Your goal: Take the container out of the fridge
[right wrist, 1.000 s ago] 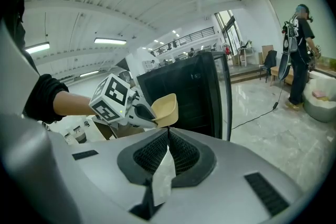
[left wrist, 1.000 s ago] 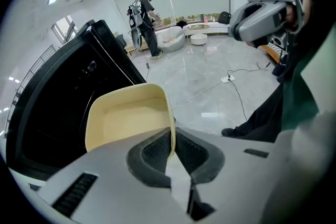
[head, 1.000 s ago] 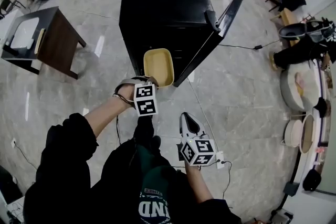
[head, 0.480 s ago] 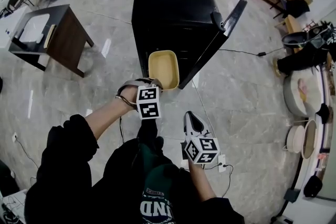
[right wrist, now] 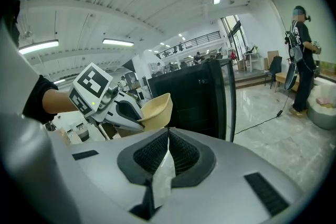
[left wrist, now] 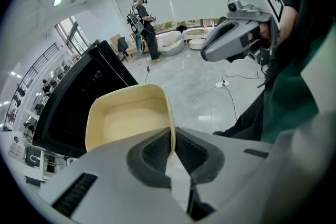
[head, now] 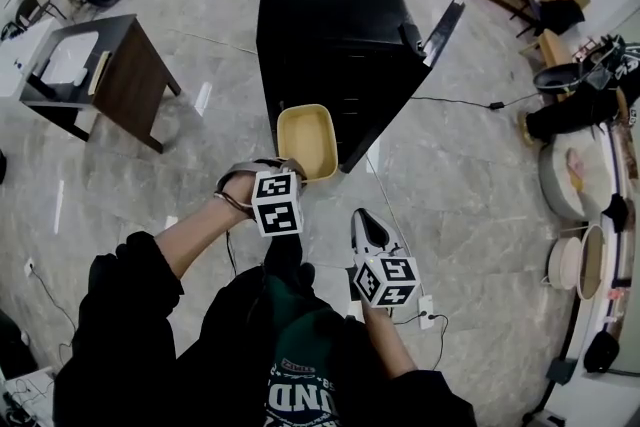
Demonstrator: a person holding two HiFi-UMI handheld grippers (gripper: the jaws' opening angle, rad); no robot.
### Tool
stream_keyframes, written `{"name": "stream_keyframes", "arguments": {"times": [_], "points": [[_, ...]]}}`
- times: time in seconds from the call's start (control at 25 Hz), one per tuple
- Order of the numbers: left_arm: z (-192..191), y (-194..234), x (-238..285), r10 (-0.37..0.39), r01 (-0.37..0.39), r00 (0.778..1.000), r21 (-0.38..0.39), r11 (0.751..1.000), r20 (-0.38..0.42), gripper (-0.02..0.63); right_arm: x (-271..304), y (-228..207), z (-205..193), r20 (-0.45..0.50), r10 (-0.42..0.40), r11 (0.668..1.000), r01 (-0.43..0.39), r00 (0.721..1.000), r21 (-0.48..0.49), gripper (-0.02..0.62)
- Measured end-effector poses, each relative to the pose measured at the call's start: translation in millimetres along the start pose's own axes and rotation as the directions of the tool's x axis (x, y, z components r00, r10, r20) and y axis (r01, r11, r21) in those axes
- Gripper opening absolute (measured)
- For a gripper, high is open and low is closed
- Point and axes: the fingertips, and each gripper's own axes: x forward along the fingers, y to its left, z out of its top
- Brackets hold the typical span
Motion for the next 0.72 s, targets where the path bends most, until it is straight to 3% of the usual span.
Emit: {"name": "stream_keyframes", "arguments": {"times": [0.72], "points": [[-23,-35,-18,-0.009,0.008,1.000,-0.082,0.997,-0.012,0.025,-6,19,-5,-0.005,0.041,0.999,-0.041,0.999,-0.027,0.034]]}}
